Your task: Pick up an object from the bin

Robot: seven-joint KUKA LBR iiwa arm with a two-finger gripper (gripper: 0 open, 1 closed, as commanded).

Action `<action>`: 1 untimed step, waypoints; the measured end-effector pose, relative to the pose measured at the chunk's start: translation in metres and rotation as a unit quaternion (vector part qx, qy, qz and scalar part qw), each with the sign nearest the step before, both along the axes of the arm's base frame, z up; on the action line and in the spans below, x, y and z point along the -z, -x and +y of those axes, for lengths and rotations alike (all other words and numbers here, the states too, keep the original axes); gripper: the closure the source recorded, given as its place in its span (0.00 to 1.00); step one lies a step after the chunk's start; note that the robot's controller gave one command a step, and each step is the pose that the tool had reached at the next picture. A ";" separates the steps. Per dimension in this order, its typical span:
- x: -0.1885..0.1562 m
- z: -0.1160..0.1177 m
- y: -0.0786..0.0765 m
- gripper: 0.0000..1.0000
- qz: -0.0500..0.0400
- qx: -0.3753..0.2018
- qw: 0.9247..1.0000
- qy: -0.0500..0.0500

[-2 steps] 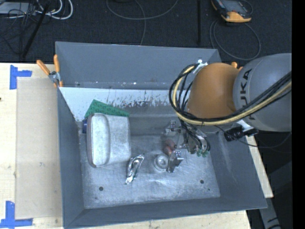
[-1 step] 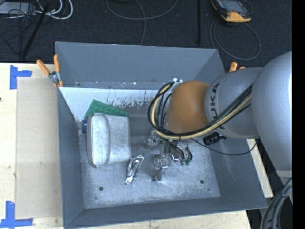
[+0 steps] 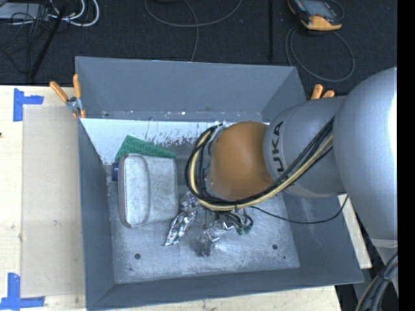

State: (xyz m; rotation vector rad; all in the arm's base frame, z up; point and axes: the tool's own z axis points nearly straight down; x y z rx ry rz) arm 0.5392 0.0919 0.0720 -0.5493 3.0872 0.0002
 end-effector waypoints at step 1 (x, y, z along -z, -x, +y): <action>-0.001 0.000 -0.001 1.00 -0.001 0.001 1.000 -0.001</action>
Offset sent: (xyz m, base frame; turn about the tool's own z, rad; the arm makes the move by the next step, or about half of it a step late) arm 0.0000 0.0000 0.0000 0.0000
